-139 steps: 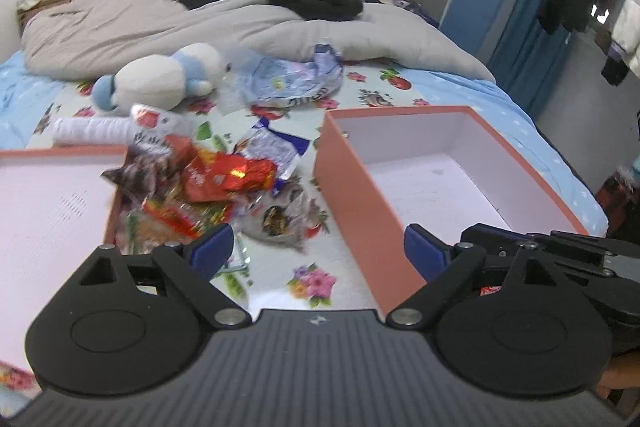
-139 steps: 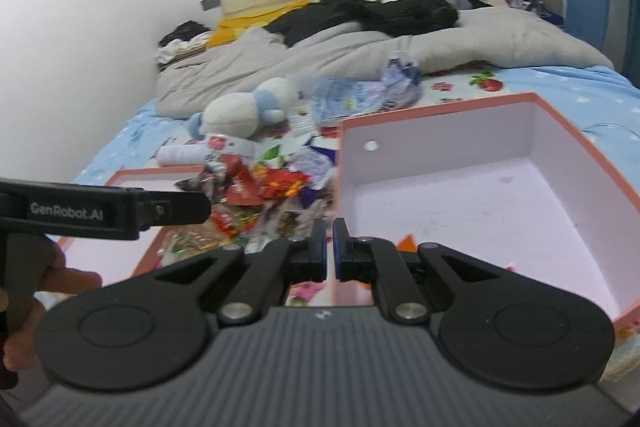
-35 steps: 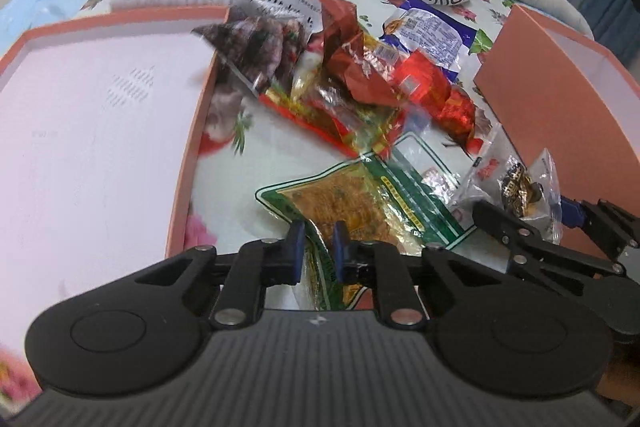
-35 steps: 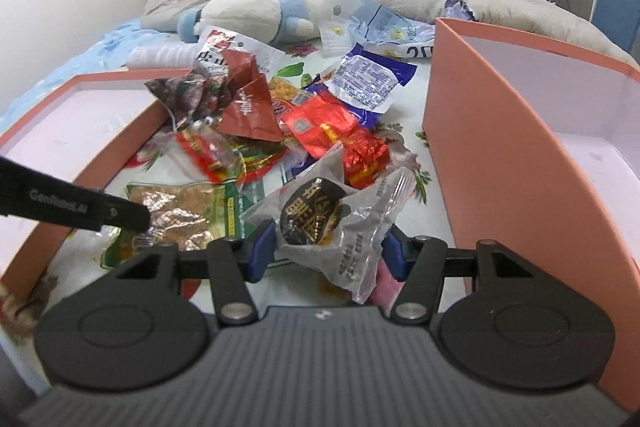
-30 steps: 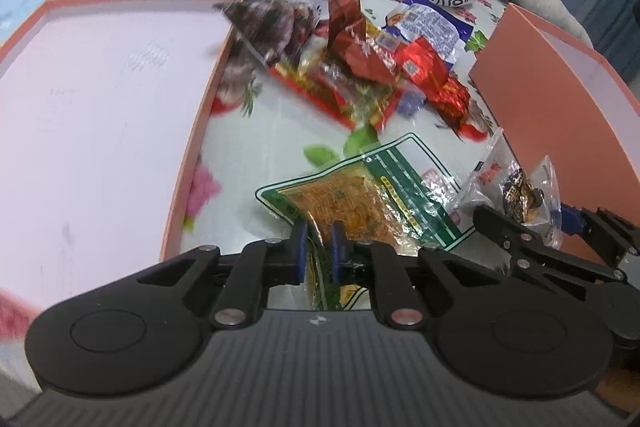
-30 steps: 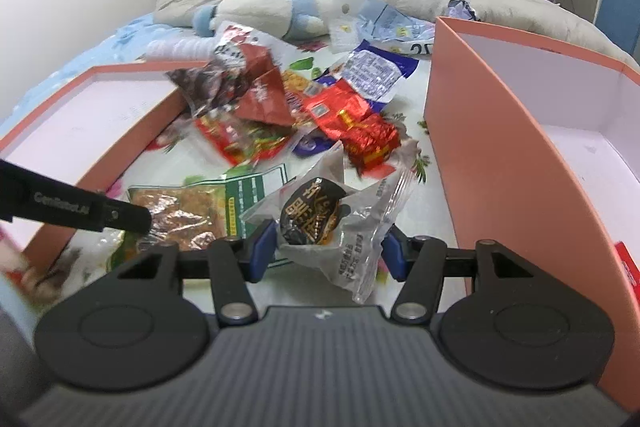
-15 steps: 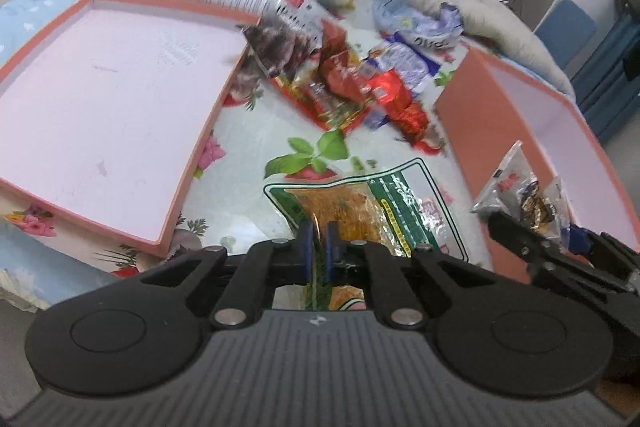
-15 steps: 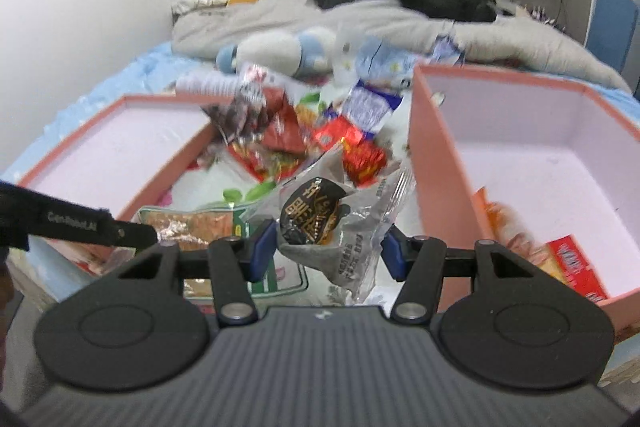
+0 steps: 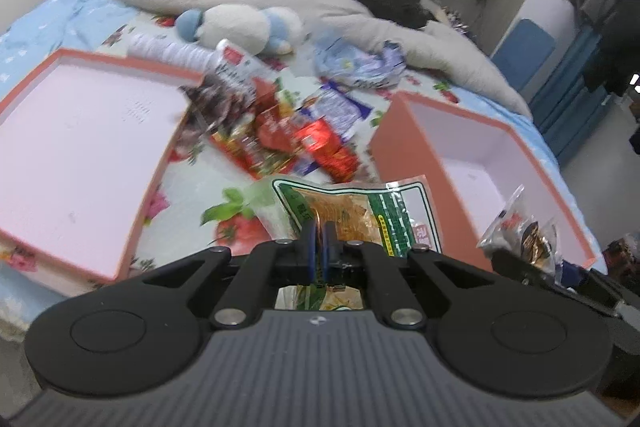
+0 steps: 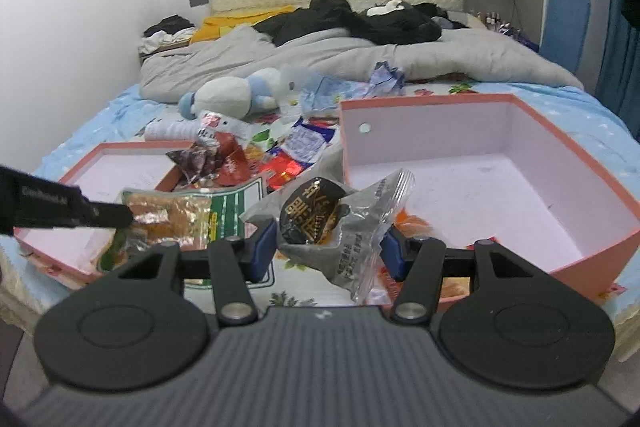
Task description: Organize snacks
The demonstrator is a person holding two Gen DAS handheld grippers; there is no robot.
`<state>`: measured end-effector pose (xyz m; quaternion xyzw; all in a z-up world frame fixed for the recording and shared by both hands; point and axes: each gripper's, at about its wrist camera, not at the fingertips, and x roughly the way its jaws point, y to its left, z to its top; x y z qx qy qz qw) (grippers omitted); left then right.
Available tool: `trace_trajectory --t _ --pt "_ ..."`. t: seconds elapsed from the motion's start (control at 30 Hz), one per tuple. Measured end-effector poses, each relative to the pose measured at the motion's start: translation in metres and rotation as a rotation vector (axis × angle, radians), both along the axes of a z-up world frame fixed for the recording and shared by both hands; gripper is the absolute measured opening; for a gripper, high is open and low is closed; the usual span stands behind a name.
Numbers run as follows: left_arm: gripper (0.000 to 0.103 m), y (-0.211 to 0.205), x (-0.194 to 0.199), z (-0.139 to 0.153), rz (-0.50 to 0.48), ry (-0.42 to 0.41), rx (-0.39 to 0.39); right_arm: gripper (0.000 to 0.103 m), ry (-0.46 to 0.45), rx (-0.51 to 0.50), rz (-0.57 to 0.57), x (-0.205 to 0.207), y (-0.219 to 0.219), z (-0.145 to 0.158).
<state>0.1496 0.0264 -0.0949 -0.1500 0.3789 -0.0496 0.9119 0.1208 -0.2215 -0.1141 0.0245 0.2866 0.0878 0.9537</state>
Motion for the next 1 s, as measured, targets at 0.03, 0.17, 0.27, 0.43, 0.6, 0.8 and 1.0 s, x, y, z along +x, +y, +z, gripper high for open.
trace_trajectory --t 0.03,0.17,0.27,0.43,0.6,0.8,1.0 --pt "0.003 -0.004 0.002 0.005 -0.009 -0.009 -0.006 0.057 -0.004 0.001 -0.004 0.0 -0.004 0.003" --pt "0.003 -0.021 0.013 0.023 -0.049 -0.05 -0.013 0.057 -0.019 0.006 -0.037 -0.001 -0.025 0.016" --pt "0.003 -0.039 0.023 0.036 -0.089 -0.075 -0.02 0.057 -0.03 0.003 -0.069 -0.002 -0.043 0.022" --pt "0.003 -0.074 0.048 0.048 -0.163 -0.099 -0.036 0.057 -0.03 0.015 -0.126 0.007 -0.072 0.027" --pt "0.003 -0.117 0.09 0.048 -0.244 -0.084 -0.013 0.057 -0.039 0.015 -0.155 0.031 -0.097 0.023" --pt "0.001 -0.165 0.145 0.037 -0.309 -0.025 0.018 0.057 0.041 0.016 -0.169 0.08 -0.119 -0.001" --pt "0.001 -0.218 0.179 0.036 -0.391 -0.002 0.13 0.057 0.161 0.019 -0.16 0.119 -0.135 -0.031"
